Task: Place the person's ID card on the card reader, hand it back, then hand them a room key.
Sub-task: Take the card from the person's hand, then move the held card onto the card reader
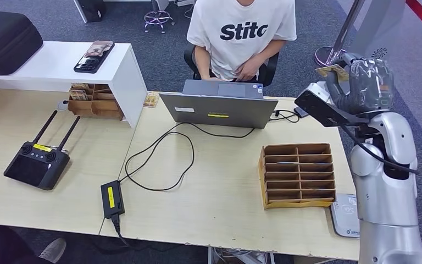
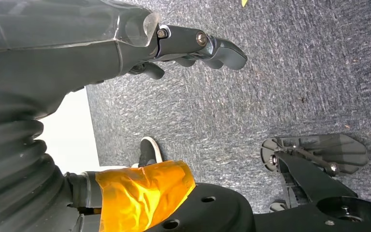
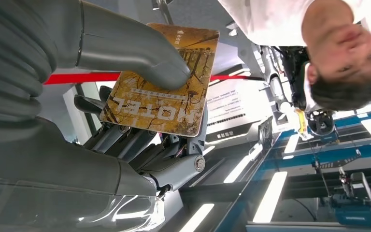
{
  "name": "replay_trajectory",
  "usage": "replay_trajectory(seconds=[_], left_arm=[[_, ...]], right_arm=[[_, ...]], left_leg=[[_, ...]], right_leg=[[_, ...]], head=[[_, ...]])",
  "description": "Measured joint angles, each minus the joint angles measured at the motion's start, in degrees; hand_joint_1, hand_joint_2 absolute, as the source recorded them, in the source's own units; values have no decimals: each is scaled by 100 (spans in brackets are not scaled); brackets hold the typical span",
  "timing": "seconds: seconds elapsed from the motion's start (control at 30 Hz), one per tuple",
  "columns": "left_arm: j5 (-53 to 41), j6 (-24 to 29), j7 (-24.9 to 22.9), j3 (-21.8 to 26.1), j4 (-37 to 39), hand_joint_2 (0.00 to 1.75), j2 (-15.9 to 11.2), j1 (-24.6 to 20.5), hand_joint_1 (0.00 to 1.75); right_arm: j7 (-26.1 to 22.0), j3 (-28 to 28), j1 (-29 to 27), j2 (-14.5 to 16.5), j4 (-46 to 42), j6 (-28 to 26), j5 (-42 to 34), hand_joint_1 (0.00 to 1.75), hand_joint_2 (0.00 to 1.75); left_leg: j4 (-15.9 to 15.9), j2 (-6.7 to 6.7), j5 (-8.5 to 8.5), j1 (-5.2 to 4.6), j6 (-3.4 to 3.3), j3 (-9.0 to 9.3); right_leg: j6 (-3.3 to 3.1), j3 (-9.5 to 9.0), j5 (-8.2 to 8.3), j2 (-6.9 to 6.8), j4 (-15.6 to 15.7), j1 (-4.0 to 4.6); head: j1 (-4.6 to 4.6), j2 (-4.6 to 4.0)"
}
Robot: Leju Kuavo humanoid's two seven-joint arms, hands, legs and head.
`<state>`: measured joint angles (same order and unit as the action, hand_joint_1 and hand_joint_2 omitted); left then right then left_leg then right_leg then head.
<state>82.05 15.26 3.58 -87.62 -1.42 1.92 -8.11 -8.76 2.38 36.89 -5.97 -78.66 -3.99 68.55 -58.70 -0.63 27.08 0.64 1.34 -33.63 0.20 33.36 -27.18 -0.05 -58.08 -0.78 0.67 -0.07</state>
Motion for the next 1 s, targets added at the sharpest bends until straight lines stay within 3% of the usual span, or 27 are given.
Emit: replay_trajectory(seconds=[0.47,1.0], left_arm=[[56,40,-48,0,0,175,2,5,0],[268,97,-48,0,2,175,4,9,0]], right_arm=[[-223,1619,-701,-144,426,-233,-262,175,175],[-390,2494,-1478,-155,211,-248,-315,175,175]], left_leg=[[-1,-2,4,-1,-5,-3],[0,-1,5,0,-5,-5]], right_leg=[[0,1,0,-1,4,-1],[2,4,-2,-1,4,0]], head=[[0,0],[-1,0]])
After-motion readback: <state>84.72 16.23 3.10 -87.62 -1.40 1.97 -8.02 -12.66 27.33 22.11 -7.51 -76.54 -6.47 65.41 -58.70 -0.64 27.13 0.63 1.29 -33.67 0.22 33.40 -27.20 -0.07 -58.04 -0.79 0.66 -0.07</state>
